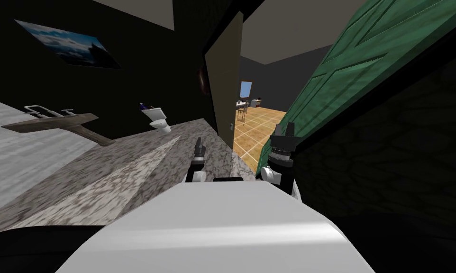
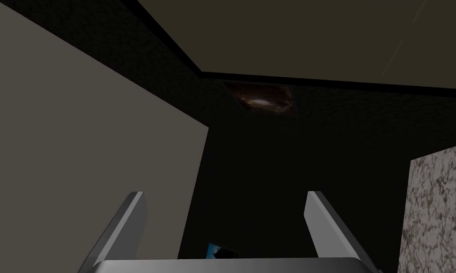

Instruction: Push the door open

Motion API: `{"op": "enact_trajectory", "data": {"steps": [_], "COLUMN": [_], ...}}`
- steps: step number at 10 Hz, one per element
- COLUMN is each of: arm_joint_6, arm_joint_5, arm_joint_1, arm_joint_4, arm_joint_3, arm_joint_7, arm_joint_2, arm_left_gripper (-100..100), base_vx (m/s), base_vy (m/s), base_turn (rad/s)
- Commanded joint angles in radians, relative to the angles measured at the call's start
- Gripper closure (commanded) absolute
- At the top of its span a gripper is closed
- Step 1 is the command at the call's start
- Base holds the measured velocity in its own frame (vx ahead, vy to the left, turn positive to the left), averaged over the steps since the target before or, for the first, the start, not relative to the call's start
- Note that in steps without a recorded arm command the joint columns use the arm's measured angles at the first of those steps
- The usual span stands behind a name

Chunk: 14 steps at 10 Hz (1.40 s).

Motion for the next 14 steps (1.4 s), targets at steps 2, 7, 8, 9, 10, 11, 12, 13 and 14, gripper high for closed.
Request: {"op": "enact_trajectory", "data": {"steps": [2, 7, 8, 9, 10, 11, 12, 13, 14], "arm_joint_6": [-0.015, -0.044, -0.049, -0.053, -0.058, -0.062, -0.067, -0.071, -0.076], "arm_joint_5": [0.008, 0.030, 0.033, 0.037, 0.040, 0.044, 0.047, 0.050, 0.054], "arm_joint_1": [-0.016, -0.068, -0.076, -0.084, -0.091, -0.099, -0.107, -0.115, -0.123], "arm_joint_4": [0.044, 0.164, 0.182, 0.200, 0.218, 0.236, 0.254, 0.272, 0.291], "arm_joint_3": [-0.019, -0.064, -0.071, -0.078, -0.085, -0.092, -0.099, -0.106, -0.113], "arm_joint_7": [-0.001, -0.002, -0.002, -0.002, -0.003, -0.003, -0.003, -0.003, -0.004], "arm_joint_2": [0.006, 0.018, 0.019, 0.020, 0.021, 0.023, 0.024, 0.025, 0.026], "arm_left_gripper": [-100, -100, -100, -100, -100, -100, -100, -100, -100], "base_vx": [0.107, 0.125, 0.111, 0.095, 0.095, 0.095, 0.089, 0.080, 0.078], "base_vy": [0.032, 0.058, 0.040, 0.042, 0.050, 0.048, 0.039, 0.047, 0.055], "base_turn": [-0.064, -0.118, -0.057, -0.069, -0.099, -0.079, -0.089, -0.086, -0.082]}}
